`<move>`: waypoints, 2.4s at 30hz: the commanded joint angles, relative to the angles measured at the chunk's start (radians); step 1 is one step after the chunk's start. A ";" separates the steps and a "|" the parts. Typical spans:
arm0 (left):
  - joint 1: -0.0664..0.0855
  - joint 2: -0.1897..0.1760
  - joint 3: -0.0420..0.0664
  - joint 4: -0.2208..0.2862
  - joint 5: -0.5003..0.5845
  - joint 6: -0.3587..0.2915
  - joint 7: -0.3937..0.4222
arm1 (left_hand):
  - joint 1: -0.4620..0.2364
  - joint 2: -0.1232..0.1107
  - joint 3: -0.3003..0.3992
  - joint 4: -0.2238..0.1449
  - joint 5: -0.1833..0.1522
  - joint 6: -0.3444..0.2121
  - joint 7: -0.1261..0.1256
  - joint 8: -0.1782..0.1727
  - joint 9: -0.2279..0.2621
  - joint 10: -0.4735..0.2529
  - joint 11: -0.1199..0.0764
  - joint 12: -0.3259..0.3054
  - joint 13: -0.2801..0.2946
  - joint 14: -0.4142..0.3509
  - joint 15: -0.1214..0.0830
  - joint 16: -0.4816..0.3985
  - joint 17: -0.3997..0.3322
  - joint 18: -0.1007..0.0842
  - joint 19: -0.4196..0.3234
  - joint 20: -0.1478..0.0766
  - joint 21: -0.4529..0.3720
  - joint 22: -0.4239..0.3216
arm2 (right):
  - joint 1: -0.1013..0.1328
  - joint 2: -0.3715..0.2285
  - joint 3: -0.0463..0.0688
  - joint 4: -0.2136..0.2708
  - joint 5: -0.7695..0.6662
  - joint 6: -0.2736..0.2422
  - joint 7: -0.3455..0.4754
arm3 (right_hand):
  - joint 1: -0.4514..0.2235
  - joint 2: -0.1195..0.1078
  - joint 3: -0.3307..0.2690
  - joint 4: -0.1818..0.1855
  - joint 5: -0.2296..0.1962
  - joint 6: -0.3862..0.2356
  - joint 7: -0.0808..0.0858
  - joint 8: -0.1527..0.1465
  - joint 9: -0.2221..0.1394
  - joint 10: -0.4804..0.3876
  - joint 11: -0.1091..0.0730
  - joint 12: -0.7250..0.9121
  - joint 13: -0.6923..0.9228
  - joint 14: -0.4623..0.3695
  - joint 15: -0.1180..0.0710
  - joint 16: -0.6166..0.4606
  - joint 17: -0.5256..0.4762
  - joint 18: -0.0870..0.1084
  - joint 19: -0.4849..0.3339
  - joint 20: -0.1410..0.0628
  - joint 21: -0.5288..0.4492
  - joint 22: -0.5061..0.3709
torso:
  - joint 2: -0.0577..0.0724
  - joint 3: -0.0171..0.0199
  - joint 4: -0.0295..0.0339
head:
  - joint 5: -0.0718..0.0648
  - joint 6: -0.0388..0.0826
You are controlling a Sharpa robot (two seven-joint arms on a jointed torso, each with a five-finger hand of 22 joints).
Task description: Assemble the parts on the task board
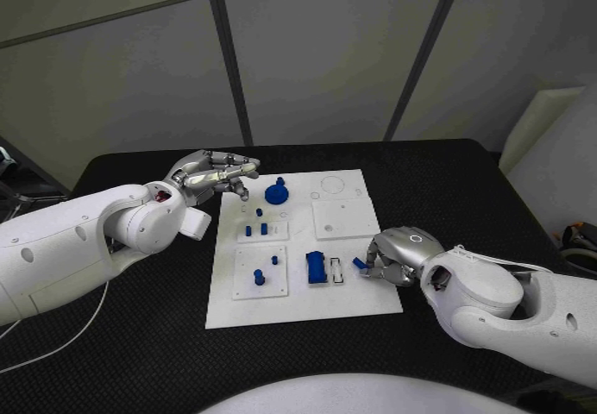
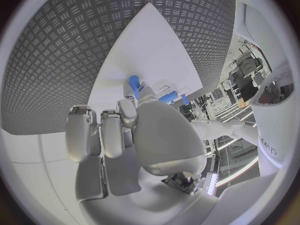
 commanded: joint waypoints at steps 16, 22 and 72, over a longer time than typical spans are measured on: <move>0.001 -0.003 0.000 0.006 0.003 0.014 -0.003 | 0.002 0.005 -0.005 -0.001 -0.002 -0.009 0.002 0.006 0.000 -0.011 0.001 0.003 0.001 -0.009 -0.001 0.007 -0.001 -0.018 0.001 0.003 -0.003 -0.001 | -0.006 -0.010 -0.005 0.033 0.347 -0.191 -0.029 | -0.016 -0.026 0.139 -0.032 -0.016 0.008 -0.003 0.001 0.021 0.024 -0.017 -0.003 0.004 0.065 -0.009 0.001 0.054 -0.015 0.003 -0.003 0.006 0.138 | 0.002 -0.0011 0.0004 | 0.001 -0.002; 0.001 -0.004 0.000 0.007 0.003 0.015 -0.004 | 0.002 0.005 -0.005 -0.001 -0.002 -0.009 0.002 0.006 0.000 -0.011 0.001 0.003 0.001 -0.009 -0.001 0.007 -0.001 -0.018 0.001 0.003 -0.003 -0.001 | -0.006 0.013 -0.005 0.025 0.394 -0.201 -0.025 | -0.029 -0.036 0.153 -0.025 -0.012 0.009 -0.003 -0.001 0.023 0.025 -0.017 -0.002 0.006 0.065 -0.009 0.001 0.055 -0.015 0.004 -0.003 0.006 0.139 | 0.001 -0.0007 0.0012 | 0.002 -0.004; 0.001 -0.007 0.000 0.012 0.003 0.025 -0.016 | 0.005 0.005 -0.005 -0.003 -0.002 -0.011 0.003 0.007 -0.001 -0.014 0.001 0.005 0.001 -0.010 -0.001 0.007 -0.003 -0.018 0.001 0.003 -0.004 -0.002 | -0.006 0.096 -0.005 -0.013 0.501 -0.196 0.003 | -0.202 -0.104 0.114 0.057 0.188 0.012 0.000 -0.011 0.045 0.032 -0.013 0.004 0.018 0.066 -0.006 0.002 0.058 -0.015 0.004 0.000 0.004 0.139 | 0.002 -0.0008 -0.0002 | 0.013 -0.014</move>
